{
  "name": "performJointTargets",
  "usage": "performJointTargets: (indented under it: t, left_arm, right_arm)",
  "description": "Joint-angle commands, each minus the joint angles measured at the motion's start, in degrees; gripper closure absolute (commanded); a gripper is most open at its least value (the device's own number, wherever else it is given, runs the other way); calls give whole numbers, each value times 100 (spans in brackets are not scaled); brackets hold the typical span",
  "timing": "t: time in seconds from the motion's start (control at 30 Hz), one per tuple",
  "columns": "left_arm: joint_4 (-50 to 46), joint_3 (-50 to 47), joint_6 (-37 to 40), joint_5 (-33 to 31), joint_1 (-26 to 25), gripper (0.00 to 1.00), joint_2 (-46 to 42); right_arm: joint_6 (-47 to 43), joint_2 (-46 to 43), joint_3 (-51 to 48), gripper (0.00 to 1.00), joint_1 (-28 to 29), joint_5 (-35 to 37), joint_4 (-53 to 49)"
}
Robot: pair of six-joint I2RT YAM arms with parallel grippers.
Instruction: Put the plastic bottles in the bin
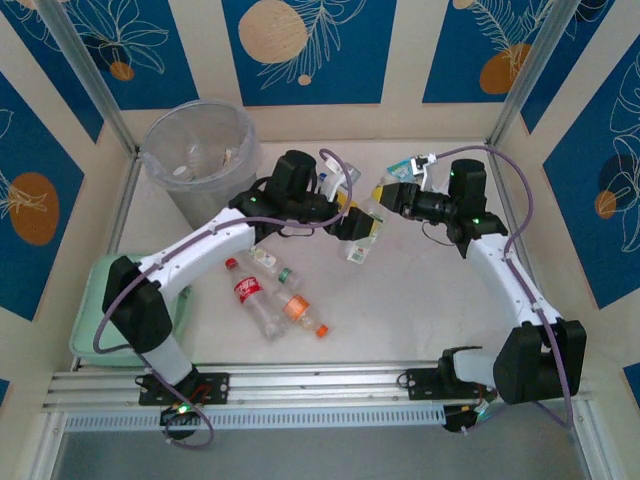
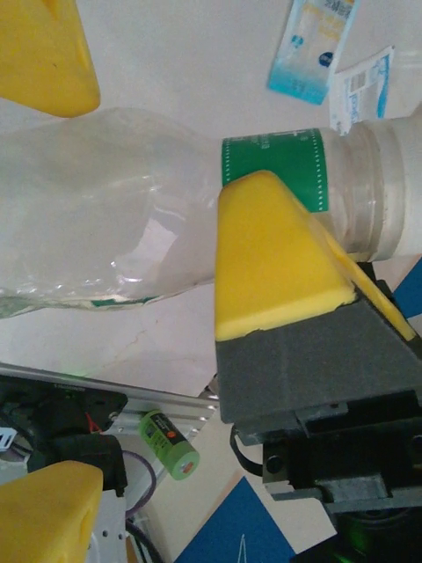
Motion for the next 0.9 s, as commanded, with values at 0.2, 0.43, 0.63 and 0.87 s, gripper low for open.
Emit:
performJointTargets:
  t: [0.2, 0.43, 0.63, 0.87]
  left_arm:
    - [-179, 328, 219, 86, -34, 14, 364]
    - [-266, 395, 297, -43, -33, 19, 415]
    - [-217, 317, 265, -157, -30, 46, 382]
    - [-229, 303, 319, -379, 17, 58, 270]
  right_arm:
    - [343, 65, 196, 82, 24, -550, 767]
    - [230, 76, 290, 82, 36, -523, 618]
    - [8, 37, 278, 81, 75, -361, 326]
    - [-427, -29, 438, 34, 86, -365, -239]
